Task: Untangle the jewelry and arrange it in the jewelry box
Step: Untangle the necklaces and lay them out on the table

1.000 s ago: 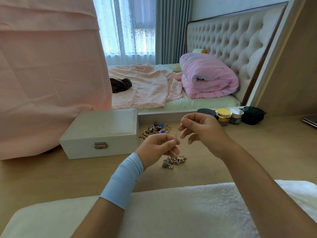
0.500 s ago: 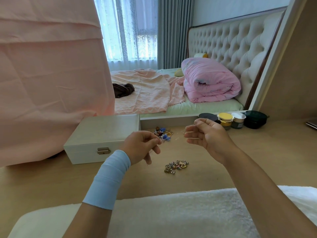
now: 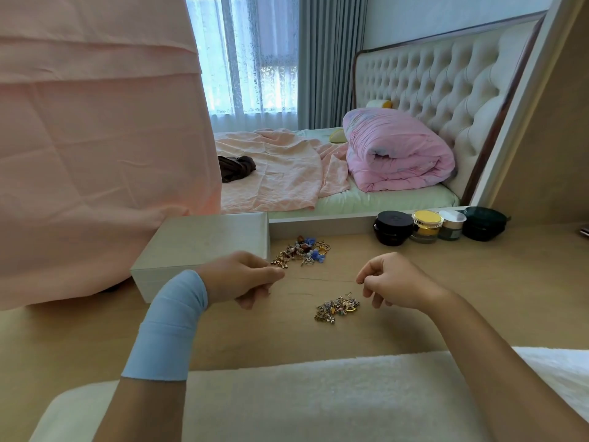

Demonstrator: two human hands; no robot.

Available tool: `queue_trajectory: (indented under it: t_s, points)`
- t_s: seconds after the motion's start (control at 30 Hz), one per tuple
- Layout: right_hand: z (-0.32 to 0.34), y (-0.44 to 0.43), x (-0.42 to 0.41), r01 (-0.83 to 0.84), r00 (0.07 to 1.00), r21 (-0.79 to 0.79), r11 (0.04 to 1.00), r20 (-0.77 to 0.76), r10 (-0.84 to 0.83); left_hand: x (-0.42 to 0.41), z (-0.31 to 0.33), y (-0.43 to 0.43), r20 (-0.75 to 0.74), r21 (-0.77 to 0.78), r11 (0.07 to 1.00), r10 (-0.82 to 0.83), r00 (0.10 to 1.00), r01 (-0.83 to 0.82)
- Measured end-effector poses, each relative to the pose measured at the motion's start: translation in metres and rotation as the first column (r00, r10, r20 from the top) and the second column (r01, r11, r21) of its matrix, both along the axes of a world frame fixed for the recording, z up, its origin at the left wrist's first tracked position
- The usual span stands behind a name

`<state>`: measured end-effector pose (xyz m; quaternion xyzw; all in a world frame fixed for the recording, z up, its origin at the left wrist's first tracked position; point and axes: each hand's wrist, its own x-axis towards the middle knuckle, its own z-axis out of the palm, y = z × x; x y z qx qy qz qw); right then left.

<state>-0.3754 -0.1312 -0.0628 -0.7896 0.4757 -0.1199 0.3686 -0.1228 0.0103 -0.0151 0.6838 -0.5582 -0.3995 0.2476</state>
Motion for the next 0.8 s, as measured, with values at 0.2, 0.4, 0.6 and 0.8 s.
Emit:
queue_trajectory:
  t_s: [0.2, 0.4, 0.6, 0.8]
  points:
    - [-0.006, -0.003, 0.001, -0.051, 0.995, -0.046, 0.998, -0.091, 0.047, -0.005, 0.002, -0.005, -0.32, -0.317, 0.942, 0.002, 0.948, -0.109]
    - [-0.003, -0.005, -0.003, -0.128, 0.965, -0.086, 0.988, -0.242, 0.104, -0.046, 0.001, -0.026, -0.332, -0.432, 0.882, 0.04, 0.942, -0.189]
    - [0.019, 0.009, 0.002, -0.262, 0.842, 0.126, 0.957, 0.515, 0.162, -0.082, 0.026, -0.062, -0.18, -0.491, 0.864, 0.026, 0.983, -0.113]
    - [0.01, 0.008, -0.005, -0.365, 0.753, 0.258, 0.895, 0.647, 0.12, -0.072, 0.044, -0.076, 0.244, -0.607, 0.794, 0.199, 0.949, -0.01]
